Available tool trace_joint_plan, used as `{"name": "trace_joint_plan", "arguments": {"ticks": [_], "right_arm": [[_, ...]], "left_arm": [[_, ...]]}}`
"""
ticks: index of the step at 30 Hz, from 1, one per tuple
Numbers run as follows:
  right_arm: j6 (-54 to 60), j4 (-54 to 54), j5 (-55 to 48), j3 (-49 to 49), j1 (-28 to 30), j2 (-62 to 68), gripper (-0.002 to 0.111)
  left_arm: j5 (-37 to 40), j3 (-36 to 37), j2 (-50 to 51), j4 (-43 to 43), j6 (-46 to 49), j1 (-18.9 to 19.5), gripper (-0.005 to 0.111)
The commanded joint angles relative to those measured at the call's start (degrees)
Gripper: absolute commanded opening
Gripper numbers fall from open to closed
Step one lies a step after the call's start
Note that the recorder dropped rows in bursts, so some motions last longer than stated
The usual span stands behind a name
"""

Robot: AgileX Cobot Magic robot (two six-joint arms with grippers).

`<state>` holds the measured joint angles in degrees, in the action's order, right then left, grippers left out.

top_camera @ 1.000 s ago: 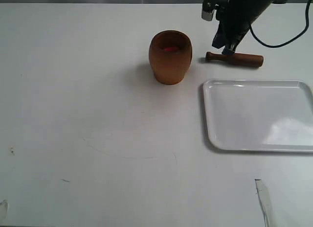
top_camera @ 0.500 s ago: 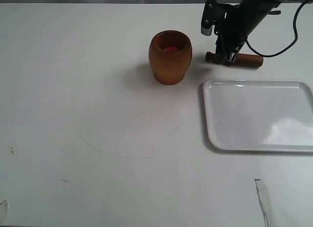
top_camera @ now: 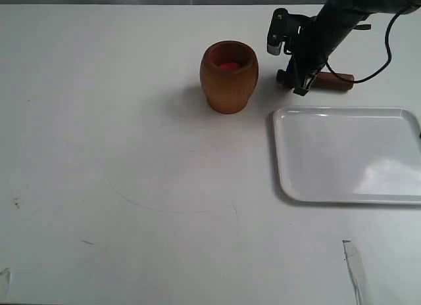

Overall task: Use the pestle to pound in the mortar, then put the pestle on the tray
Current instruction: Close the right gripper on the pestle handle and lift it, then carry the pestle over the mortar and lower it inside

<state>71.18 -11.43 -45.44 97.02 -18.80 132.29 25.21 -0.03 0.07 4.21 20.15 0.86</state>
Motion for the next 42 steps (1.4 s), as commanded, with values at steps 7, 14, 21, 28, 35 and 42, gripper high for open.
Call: {"name": "trace_joint_plan", "arguments": {"ticks": [7, 14, 21, 28, 35, 42], "right_arm": [[-11.39, 12.16, 0.48, -0.27, -0.12, 0.19, 0.000], [-18.17, 9.15, 7.81, -0.27, -0.02, -8.66, 0.000], [-12.24, -16.79, 14.79, -0.27, -0.15, -18.70, 0.000], [12.04, -56.20, 14.75, -5.97, -0.61, -24.28, 0.000], [50.65, -88.52, 0.91, -22.06, -2.58, -25.91, 0.000], [49.04, -88.52, 29.16, -23.17, -3.98, -29.36, 0.000]], "left_arm": [[-0.17, 0.03, -0.07, -0.42, -0.47, -0.44, 0.000], [-0.17, 0.03, -0.07, -0.42, -0.47, -0.44, 0.000], [-0.17, 0.03, -0.07, -0.42, -0.47, -0.44, 0.000], [-0.17, 0.03, -0.07, -0.42, -0.47, -0.44, 0.000], [-0.17, 0.03, -0.07, -0.42, -0.47, -0.44, 0.000], [-0.17, 0.03, -0.07, -0.42, -0.47, -0.44, 0.000]]}}
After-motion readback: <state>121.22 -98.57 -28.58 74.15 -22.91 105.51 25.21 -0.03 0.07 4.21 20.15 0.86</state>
